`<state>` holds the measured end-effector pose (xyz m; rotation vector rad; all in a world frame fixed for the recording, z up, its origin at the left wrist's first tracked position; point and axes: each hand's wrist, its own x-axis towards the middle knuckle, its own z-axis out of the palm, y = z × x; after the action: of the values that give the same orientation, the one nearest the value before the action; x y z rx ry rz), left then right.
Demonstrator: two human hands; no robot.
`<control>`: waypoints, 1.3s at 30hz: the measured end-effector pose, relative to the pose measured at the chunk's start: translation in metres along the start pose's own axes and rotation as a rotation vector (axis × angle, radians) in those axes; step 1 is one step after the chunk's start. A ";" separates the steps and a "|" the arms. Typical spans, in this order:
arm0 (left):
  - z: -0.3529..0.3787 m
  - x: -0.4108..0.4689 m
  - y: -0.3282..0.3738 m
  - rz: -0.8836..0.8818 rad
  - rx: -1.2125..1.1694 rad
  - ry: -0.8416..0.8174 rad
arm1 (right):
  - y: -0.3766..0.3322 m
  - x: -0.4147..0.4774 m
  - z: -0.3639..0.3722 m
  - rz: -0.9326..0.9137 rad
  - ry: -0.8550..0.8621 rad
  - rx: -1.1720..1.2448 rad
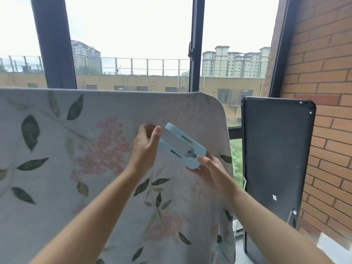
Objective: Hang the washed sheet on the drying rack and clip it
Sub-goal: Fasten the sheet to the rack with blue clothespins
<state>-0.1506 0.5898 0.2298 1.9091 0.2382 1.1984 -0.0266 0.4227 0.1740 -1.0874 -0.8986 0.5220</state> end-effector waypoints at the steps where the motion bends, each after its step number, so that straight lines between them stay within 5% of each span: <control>1: -0.009 0.016 0.006 0.114 0.144 0.072 | -0.015 0.006 -0.002 -0.031 0.001 -0.055; 5: -0.030 0.077 0.026 0.390 0.742 0.243 | -0.068 0.034 -0.001 -0.128 0.036 -0.216; 11: -0.032 0.109 0.021 0.272 1.114 0.102 | -0.131 0.068 0.003 -0.228 0.032 -0.436; 23: -0.031 0.110 0.009 0.344 1.119 0.218 | -0.279 0.120 0.029 -0.321 -0.083 -1.372; 39: -0.028 0.111 0.006 0.384 1.157 0.269 | -0.287 0.151 0.061 -0.271 -0.179 -1.764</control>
<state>-0.1170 0.6630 0.3117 2.8416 0.8926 1.7960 -0.0095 0.4536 0.5019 -2.4121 -1.6591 -0.6407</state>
